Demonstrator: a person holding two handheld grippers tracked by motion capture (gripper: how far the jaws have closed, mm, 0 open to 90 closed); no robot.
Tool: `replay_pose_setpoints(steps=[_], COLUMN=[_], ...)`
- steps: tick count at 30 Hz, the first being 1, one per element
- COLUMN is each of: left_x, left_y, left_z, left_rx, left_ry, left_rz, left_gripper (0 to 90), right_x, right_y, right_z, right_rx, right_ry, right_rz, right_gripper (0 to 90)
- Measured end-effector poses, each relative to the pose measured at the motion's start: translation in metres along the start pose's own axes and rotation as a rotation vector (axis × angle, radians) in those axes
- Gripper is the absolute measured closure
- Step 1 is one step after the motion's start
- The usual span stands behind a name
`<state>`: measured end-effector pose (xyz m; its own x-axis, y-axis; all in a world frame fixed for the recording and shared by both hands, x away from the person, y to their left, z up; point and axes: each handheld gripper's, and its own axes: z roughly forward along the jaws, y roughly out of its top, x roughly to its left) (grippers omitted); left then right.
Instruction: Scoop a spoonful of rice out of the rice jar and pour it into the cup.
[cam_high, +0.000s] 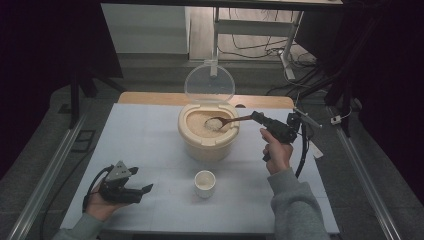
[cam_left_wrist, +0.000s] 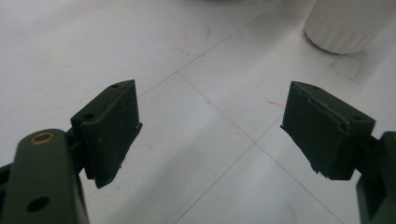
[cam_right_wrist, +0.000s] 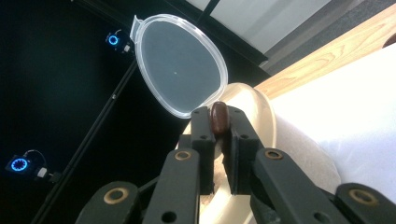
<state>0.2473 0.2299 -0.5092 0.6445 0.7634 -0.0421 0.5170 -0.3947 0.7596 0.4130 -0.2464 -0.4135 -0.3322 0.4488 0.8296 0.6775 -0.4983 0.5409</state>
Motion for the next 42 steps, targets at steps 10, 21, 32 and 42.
replay_pose_setpoints(steps=[10,21,32,42], left_x=[0.000,-0.001,0.000,0.000], left_y=[0.000,0.001,0.001,0.001], left_z=[0.000,0.001,0.001,0.001], left_rx=[0.004,0.006,0.008,0.005], left_ry=[0.003,0.005,0.006,0.006], left_rz=[0.005,0.010,0.011,0.007], left_gripper=[18.8,18.8,18.8,18.8], right_x=[0.004,0.005,0.010,0.013], right_y=[0.004,0.004,0.003,-0.008], right_z=[-0.006,-0.011,-0.017,-0.034], right_rx=[-0.007,0.001,0.018,0.081], right_ry=[0.018,0.027,0.056,0.099], right_rz=[-0.009,-0.015,-0.005,0.018], right_gripper=[83.3,83.3,83.3,83.3])
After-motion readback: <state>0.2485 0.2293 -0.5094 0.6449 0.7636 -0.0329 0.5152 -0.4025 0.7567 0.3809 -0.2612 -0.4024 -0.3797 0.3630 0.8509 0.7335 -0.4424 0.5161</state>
